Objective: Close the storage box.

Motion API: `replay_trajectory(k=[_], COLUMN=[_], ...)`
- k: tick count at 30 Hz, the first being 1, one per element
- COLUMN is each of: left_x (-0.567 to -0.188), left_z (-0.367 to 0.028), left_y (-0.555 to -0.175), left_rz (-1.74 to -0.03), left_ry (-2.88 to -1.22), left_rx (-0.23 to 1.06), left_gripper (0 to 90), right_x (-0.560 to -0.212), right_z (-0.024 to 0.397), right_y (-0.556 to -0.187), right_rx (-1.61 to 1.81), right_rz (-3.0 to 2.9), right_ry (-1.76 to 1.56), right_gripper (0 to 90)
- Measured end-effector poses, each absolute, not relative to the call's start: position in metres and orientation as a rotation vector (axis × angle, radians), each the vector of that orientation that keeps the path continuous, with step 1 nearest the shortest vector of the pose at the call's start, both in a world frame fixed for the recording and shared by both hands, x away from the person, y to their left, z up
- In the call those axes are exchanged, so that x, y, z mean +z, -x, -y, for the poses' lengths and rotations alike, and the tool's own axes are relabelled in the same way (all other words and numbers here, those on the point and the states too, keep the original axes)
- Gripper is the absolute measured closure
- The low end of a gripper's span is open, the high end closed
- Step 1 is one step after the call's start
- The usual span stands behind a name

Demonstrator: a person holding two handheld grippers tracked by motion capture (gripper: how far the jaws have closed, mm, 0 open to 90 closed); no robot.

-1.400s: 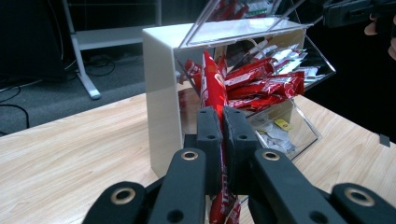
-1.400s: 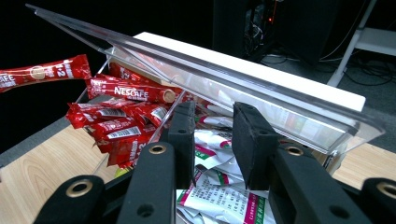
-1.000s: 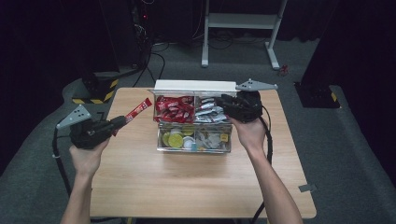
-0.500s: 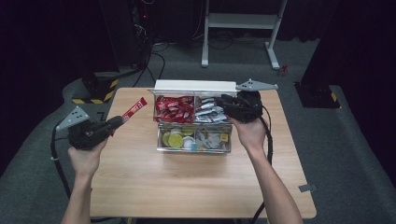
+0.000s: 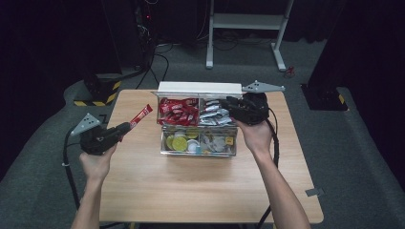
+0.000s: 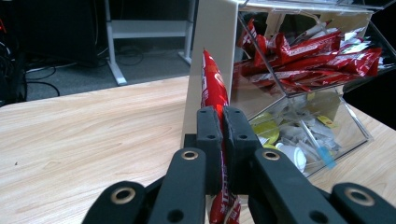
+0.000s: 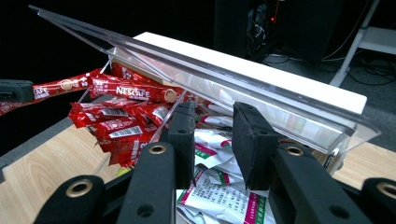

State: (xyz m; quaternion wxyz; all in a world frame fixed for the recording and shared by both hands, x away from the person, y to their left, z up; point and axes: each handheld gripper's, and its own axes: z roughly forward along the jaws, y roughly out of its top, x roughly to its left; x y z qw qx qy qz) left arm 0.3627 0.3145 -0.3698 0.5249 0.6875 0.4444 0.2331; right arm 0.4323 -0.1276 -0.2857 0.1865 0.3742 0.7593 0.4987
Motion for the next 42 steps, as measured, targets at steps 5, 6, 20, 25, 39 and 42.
replay_trajectory(k=[5, 6, 20, 25, 39, 42], left_x=[-0.378, -0.38, -0.406, -0.412, -0.435, -0.44], left_z=[-0.317, -0.318, -0.316, -0.318, -0.319, -0.318], left_y=[-0.364, -0.364, -0.367, -0.367, -0.366, -0.367], left_rz=[-1.078, -1.085, -1.13, -1.141, -1.184, -1.194], left_ry=[-1.64, -1.637, -1.641, -1.637, -1.65, -1.651], left_rx=[0.545, 0.542, 0.52, 0.515, 0.516, 0.513], left_gripper=[86.6, 86.6, 86.6, 86.6, 86.6, 86.5], right_x=[-0.286, -0.286, -0.285, -0.286, -0.288, -0.288], right_z=[0.127, 0.127, 0.128, 0.129, 0.127, 0.126], right_y=[-0.432, -0.432, -0.432, -0.432, -0.432, -0.433], right_rx=[1.404, 1.404, 1.408, 1.411, 1.429, 1.427], right_rz=[-2.135, -2.134, -2.136, -2.135, -2.129, -2.133], right_ry=[-1.059, -1.058, -1.057, -1.058, -1.066, -1.067], right_gripper=[69.6, 69.6, 69.5, 69.5, 69.3, 69.2])
